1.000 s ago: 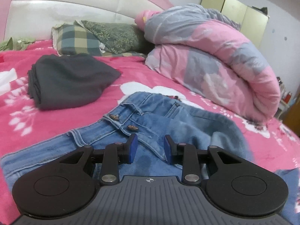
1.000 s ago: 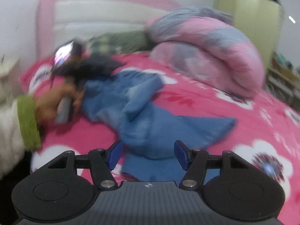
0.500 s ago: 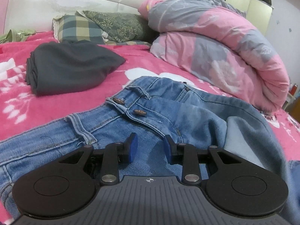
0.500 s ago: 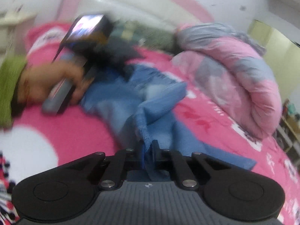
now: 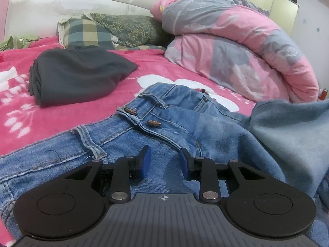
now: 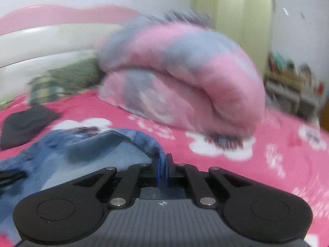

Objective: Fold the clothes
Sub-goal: 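Move the right gripper to a jeans leg hem and grasp it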

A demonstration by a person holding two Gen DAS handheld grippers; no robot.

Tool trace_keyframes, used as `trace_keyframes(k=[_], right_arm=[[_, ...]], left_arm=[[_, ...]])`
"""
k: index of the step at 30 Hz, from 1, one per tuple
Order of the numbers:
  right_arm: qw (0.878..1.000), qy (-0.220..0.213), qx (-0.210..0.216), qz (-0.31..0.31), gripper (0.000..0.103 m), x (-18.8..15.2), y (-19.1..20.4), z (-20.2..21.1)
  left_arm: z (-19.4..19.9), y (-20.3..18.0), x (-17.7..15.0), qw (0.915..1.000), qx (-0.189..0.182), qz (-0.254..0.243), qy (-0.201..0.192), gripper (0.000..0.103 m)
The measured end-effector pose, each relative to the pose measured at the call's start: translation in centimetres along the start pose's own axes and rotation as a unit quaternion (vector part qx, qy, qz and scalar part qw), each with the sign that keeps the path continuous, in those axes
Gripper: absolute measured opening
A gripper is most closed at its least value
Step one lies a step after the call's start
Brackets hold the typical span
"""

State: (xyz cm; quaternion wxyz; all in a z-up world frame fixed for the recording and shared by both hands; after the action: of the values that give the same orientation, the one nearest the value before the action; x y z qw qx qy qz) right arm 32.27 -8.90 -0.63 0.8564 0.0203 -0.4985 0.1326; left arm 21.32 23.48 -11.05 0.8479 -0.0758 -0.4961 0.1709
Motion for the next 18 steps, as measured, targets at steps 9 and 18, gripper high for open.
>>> trace_keyframes(k=[9, 18], right_arm=[[0.985, 0.134, -0.068, -0.082, 0.011, -7.3, -4.2, -11.2], [0.943, 0.120, 0.094, -0.295, 0.067, -8.4, -9.8, 6.5]], left_arm=[[-0.2, 0.3, -0.1, 1.0000, -0.003, 0.001, 0.000, 0.030], [0.9, 0.5, 0.2, 0.9991, -0.042, 0.007, -0.005, 0.035]])
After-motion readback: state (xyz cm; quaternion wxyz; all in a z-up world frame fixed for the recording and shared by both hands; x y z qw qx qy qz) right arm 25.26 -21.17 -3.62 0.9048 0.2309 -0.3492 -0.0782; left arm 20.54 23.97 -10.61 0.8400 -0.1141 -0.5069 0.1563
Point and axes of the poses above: each gripper's, at about its wrist camera, not at the fingertips, and z roughly against the way its jaws point, y to its left, x to its top, the point moved 3 cm from there along -z, roughly the way its jaws point, and after that the axes turned 5 degrees about -x, right-handed, at the moved point
